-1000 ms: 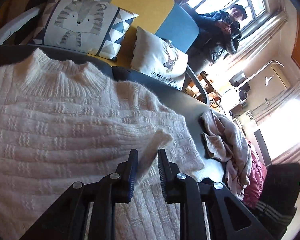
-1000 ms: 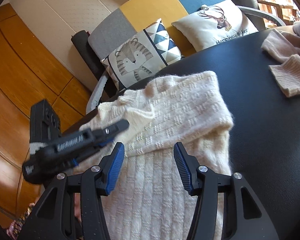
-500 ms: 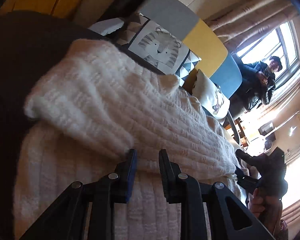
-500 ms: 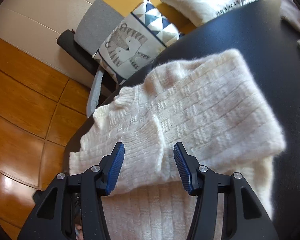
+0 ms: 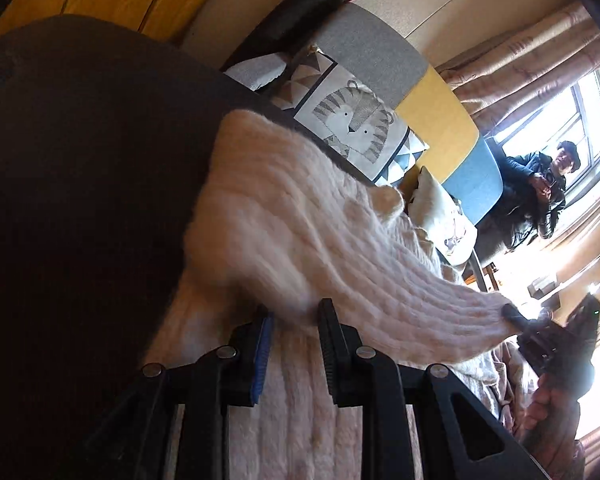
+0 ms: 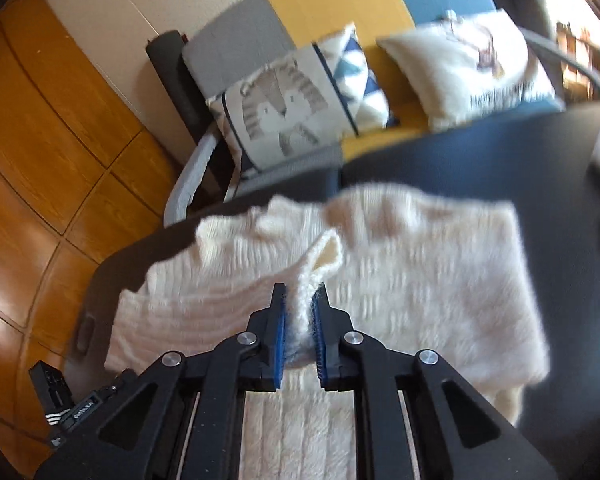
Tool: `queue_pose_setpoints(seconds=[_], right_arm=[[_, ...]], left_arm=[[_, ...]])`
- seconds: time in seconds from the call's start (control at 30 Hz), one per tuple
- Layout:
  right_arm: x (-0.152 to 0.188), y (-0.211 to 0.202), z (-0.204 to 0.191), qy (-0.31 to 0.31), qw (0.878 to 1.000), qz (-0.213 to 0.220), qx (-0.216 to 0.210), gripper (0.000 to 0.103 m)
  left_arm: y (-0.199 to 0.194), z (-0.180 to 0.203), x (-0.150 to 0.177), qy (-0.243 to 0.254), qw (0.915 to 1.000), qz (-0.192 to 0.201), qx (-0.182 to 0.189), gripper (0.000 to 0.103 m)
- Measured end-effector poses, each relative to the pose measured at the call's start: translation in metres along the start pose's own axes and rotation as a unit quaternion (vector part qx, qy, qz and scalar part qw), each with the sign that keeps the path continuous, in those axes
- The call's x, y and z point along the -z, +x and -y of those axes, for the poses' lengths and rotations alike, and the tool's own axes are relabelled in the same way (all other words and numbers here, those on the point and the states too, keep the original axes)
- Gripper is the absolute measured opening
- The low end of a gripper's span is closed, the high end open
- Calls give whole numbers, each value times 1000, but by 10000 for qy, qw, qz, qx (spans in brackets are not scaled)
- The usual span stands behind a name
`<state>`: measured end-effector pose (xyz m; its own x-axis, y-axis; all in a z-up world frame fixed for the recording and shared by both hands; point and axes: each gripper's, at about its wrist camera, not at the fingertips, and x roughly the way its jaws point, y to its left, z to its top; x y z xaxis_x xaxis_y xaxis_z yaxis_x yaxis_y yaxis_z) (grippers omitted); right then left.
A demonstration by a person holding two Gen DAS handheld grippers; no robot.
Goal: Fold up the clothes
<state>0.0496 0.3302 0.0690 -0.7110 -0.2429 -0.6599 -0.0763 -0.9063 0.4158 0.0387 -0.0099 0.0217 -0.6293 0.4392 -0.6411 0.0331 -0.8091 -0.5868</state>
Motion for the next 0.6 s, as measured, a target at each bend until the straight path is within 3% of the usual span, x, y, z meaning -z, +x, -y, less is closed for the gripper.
queue_pose_setpoints(seconds=[0.2, 0.3, 0.33, 0.4, 0.47, 0.6], right_arm=[[-13, 3, 4, 21, 9998, 116, 141, 13], [-17, 2, 9, 74, 9994, 233, 243, 13], [-18, 0, 11, 86, 9988, 333, 350, 0], [-22, 1, 19, 91, 9976, 399, 556, 0], [-23, 9, 28, 163, 9982, 202, 535, 0], [-9, 24, 40, 447, 9984, -341, 49, 2]], left_arm=[[7, 0, -22, 20, 9973, 444, -586, 23], [4, -10, -18, -192, 9959, 632, -623, 23], [3, -12, -16, -254, 9954, 681, -626, 23], [2, -18, -14, -376, 9955, 673, -550, 23], [2, -23, -13, -480, 9958, 634, -448, 23], [3, -27, -13, -557, 9957, 676, -308, 23]])
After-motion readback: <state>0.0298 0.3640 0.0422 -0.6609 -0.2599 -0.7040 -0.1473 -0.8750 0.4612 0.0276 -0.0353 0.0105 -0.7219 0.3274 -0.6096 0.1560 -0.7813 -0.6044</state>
